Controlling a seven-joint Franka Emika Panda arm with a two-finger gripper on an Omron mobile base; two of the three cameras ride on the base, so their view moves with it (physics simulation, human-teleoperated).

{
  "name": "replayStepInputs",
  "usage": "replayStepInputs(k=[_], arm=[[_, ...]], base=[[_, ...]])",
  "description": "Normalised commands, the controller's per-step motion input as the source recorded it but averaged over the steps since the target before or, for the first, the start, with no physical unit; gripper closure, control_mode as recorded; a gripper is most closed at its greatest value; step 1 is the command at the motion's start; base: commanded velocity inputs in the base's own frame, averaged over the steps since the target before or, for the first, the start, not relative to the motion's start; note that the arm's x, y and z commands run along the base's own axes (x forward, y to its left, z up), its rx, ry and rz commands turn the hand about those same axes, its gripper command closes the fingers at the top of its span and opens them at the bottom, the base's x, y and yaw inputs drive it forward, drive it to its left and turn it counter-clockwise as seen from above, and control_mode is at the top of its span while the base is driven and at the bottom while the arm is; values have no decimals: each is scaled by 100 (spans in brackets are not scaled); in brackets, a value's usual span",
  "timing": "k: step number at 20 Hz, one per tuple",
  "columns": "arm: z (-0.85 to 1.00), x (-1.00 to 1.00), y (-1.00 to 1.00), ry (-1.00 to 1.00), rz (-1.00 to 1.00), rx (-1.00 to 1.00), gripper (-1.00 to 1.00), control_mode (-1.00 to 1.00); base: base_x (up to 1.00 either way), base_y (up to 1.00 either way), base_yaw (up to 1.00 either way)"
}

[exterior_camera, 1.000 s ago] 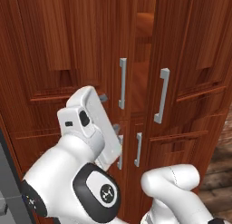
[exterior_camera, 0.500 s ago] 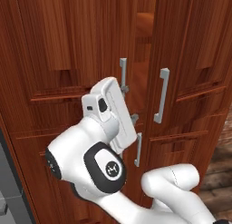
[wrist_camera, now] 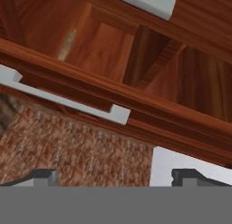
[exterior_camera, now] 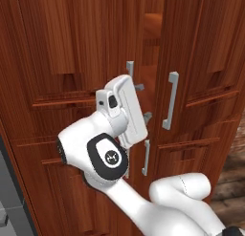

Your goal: Open the cabinet, retrieve the rolling pin, and place it next to the meat on the cutting board to prepare for tenderizing.

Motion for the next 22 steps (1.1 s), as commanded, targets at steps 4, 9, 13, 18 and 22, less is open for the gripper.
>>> replayStepInputs(k=[4,9,13,18,22], arm=[[0,1,-17,0,0,0,-100,-100],[0,0,-26,-4,0,6,-100,-100],[0,6,-26,-13,0,10,-100,-100],[0,31,-17,-12,0,13,-100,-100],[0,40,-8,-11,0,11,-100,-100]], base=[[0,0,0],[0,0,0],[0,0,0],[0,0,0],[0,0,0]])
